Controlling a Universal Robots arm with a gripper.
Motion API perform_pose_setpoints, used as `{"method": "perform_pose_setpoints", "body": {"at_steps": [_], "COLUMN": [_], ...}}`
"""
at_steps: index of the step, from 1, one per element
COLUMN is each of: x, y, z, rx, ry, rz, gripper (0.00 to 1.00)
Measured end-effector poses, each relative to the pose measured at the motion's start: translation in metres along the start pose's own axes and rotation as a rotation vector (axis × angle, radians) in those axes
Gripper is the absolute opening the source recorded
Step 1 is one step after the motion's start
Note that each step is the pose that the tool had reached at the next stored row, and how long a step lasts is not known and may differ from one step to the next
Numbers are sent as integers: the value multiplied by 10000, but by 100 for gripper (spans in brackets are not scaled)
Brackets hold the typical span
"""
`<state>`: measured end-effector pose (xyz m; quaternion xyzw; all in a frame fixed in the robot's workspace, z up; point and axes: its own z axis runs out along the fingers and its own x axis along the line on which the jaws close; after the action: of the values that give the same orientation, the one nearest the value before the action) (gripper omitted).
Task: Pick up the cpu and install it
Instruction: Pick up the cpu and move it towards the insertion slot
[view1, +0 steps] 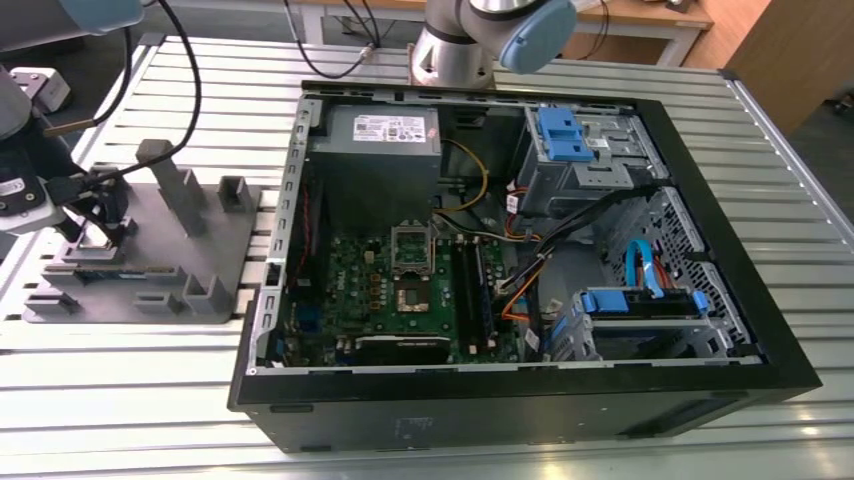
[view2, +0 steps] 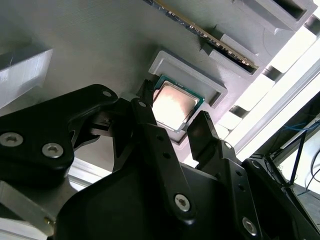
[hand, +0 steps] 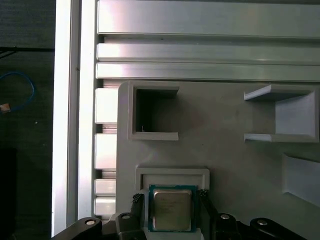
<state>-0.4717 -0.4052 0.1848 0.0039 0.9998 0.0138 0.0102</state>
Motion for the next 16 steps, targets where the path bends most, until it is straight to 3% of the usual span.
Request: {"method": "perform_pose_setpoints", "body": {"at_steps": [16], "x": [-5], "y": [0], "z": [11], "rx": [1], "ry": [0], "rz": [1], "gripper": [54]}}
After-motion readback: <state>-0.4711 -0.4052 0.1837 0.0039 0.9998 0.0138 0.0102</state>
